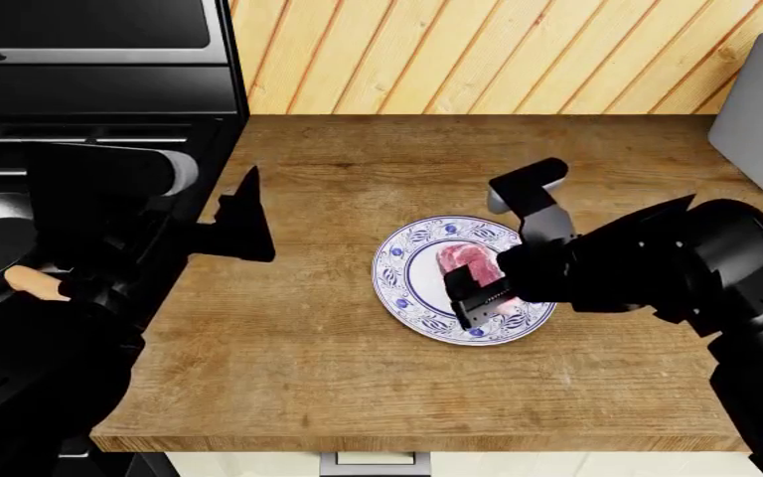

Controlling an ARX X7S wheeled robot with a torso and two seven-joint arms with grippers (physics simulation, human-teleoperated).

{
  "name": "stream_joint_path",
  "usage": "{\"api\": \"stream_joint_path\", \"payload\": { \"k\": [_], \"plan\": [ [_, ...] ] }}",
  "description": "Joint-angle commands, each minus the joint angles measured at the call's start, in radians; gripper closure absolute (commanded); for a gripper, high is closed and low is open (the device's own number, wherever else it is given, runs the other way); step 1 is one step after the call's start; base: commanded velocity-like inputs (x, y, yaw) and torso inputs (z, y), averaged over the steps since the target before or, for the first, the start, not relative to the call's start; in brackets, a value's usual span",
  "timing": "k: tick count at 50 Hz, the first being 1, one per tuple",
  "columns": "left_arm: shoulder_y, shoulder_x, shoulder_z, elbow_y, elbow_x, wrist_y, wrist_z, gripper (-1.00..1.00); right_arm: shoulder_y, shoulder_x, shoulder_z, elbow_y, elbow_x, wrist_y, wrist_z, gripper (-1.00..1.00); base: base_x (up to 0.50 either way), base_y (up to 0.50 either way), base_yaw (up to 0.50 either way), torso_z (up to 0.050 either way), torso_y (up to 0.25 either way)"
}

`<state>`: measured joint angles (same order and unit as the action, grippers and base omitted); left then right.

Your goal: Frozen meat rests on a plate on the counter. Retrieve the meat and place it in a pot on a burner. Then turn the burner on.

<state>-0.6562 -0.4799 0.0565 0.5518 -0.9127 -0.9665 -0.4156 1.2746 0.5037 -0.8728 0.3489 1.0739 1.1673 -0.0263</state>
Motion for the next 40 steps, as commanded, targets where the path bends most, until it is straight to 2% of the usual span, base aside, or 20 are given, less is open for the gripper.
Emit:
{"api": "stream_joint_path", "payload": {
  "k": [1,21,22,40],
  "plan": [
    [0.000,-0.003,0.002,-0.001,-0.002,0.003,-0.004,-1.00,-0.002,0.001,-0.005,0.004,-0.002,-0.006,-0.005,-1.00,0.00,0.00,0.00,0.000,0.000],
    [-0.002,-0.005,0.009,-0.006,-0.004,0.007,-0.011,-1.00,-0.003,-0.003,-0.018,0.017,-0.012,-0.019,-0.018,-1.00,0.00,0.00,0.00,0.000,0.000],
    [-0.002,-0.005,0.009,-0.005,-0.005,0.006,-0.012,-1.00,-0.003,-0.002,-0.016,0.015,-0.011,-0.020,-0.016,1.00,0.00,0.00,0.00,0.000,0.000],
    [-0.002,-0.014,0.001,0.014,-0.024,0.000,-0.027,-1.00,-0.002,0.008,0.004,-0.018,0.008,-0.013,0.022,1.00,0.00,0.00,0.00,0.000,0.000]
  ]
}}
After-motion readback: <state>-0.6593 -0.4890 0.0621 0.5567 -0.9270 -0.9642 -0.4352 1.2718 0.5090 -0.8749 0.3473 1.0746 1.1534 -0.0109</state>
